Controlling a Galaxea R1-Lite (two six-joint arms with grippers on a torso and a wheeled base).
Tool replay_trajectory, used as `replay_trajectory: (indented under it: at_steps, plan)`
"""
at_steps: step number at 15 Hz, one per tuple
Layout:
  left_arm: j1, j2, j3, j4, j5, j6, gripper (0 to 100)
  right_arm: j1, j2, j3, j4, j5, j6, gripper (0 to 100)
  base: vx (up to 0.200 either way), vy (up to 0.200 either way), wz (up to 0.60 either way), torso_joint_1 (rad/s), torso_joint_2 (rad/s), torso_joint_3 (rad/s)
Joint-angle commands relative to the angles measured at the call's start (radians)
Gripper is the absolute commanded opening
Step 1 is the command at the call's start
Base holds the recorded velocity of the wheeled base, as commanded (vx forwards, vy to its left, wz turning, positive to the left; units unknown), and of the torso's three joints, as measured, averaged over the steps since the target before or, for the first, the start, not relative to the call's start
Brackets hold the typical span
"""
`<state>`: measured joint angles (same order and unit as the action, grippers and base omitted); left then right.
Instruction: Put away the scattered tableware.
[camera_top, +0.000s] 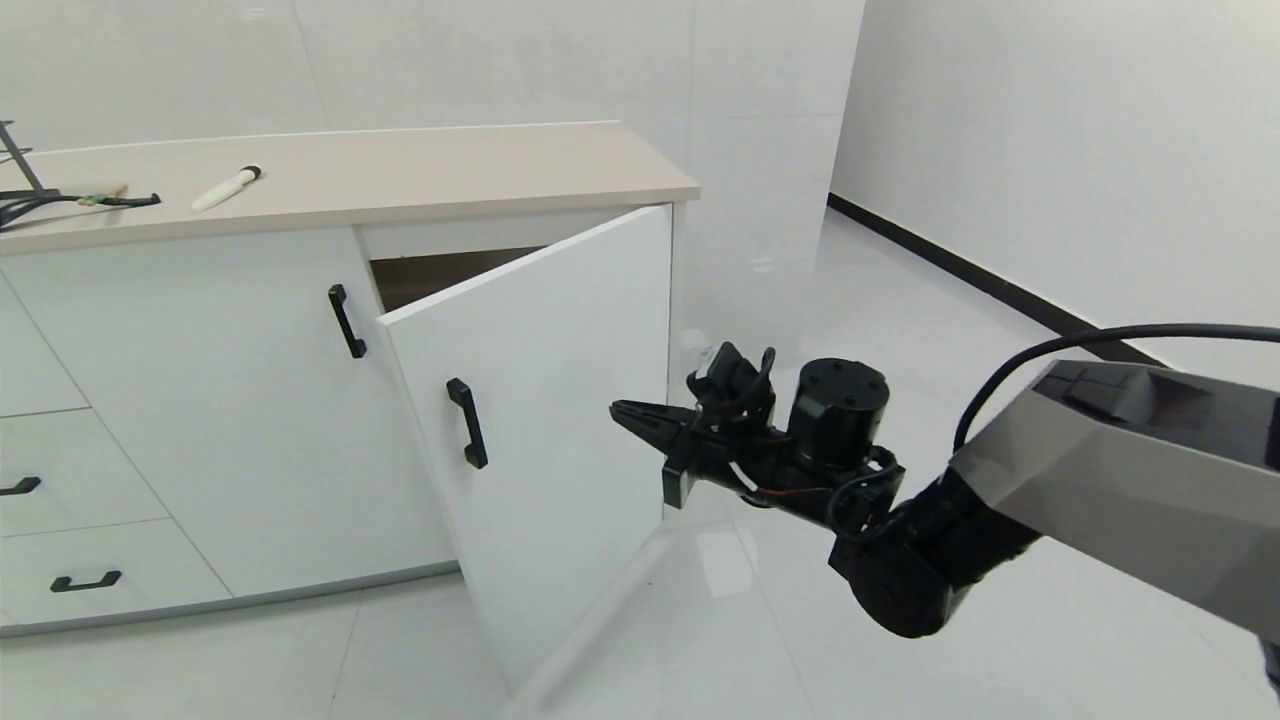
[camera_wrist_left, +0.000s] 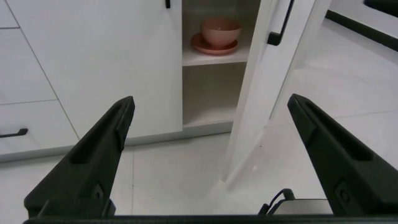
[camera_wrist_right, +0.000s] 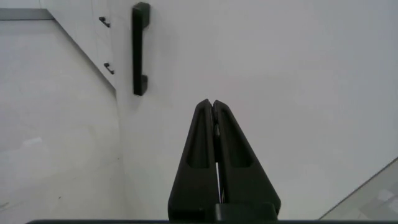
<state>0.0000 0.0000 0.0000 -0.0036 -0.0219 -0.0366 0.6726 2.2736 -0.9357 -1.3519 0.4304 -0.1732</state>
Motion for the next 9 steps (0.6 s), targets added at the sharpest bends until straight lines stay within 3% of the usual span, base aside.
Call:
replay_trajectory:
  at_steps: [1, 4, 6, 7, 8, 9]
  plan:
    - [0.000, 0.000, 0.000, 0.001, 0.000, -0.002, 100, -0.027, -0.316, 0.308, -0.033, 0.001, 0.001, 0, 0.000, 0.000, 0.00, 0.000, 0.00, 0.000]
    - [0.000, 0.000, 0.000, 0.001, 0.000, -0.002, 100, -0.048, -0.763, 0.637, -0.026, -0.015, 0.035, 0, 0.000, 0.000, 0.00, 0.000, 0.00, 0.000]
    - [0.000, 0.000, 0.000, -0.001, 0.000, -0.002, 100, -0.057, -0.822, 0.670, -0.024, -0.016, 0.041, 0, 0.000, 0.000, 0.00, 0.000, 0.00, 0.000]
    - [0.000, 0.000, 0.000, 0.001, 0.000, -0.002, 100, -0.243, -1.160, 0.828, 0.043, -0.024, 0.047, 0, 0.000, 0.000, 0.00, 0.000, 0.00, 0.000]
    - [0.000, 0.000, 0.000, 0.001, 0.000, -0.002, 100, -0.381, -1.312, 0.874, 0.096, -0.021, 0.047, 0, 0.000, 0.000, 0.00, 0.000, 0.00, 0.000]
    - [0.000, 0.000, 0.000, 0.001, 0.000, -0.002, 100, -0.462, -1.421, 0.887, 0.125, -0.019, 0.047, 0, 0.000, 0.000, 0.00, 0.000, 0.00, 0.000]
